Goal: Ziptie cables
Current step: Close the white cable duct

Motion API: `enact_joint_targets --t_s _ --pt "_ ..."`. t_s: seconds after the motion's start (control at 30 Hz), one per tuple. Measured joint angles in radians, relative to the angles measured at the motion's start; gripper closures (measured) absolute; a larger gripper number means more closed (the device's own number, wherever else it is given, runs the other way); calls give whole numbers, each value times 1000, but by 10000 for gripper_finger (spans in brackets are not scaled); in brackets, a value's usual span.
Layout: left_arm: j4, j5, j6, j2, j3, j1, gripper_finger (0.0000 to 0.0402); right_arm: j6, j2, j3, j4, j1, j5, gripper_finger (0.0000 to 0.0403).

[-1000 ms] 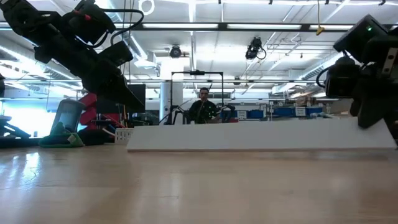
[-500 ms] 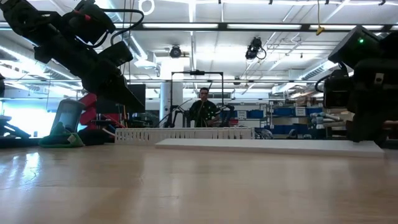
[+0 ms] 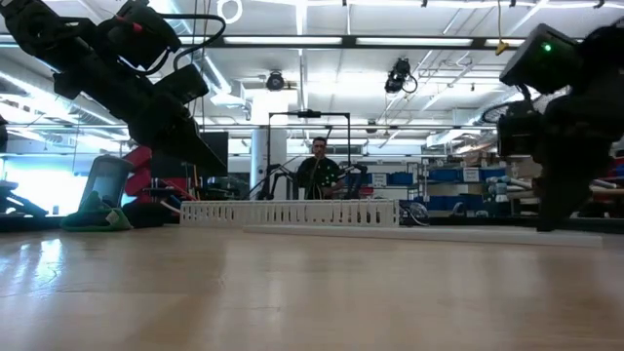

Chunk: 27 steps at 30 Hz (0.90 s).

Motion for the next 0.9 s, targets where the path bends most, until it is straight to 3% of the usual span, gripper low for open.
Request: enact_joint_targets --t_s 0.13,0.27,0.37,0.47,0.57,0.67,0.9 --pt "0 0 -3 0 0 0 394 -67 0 117 -171 0 119 265" --pt "0 0 -3 0 0 0 394 -122 0 226 -179 13 219 277" --pt "0 3 -3 0 0 0 394 -247 2 282 -95 50 385 284" --pt "-1 2 -3 0 0 0 394 -437 16 287 147 88 567 291" --pt "-3 -1 -3 0 0 0 394 -607 70 288 402 110 593 292" --pt "-8 -1 -3 0 0 0 394 -634 158 289 603 109 593 292" --pt "-11 -2 -6 1 0 0 394 -644 407 288 794 87 583 291"
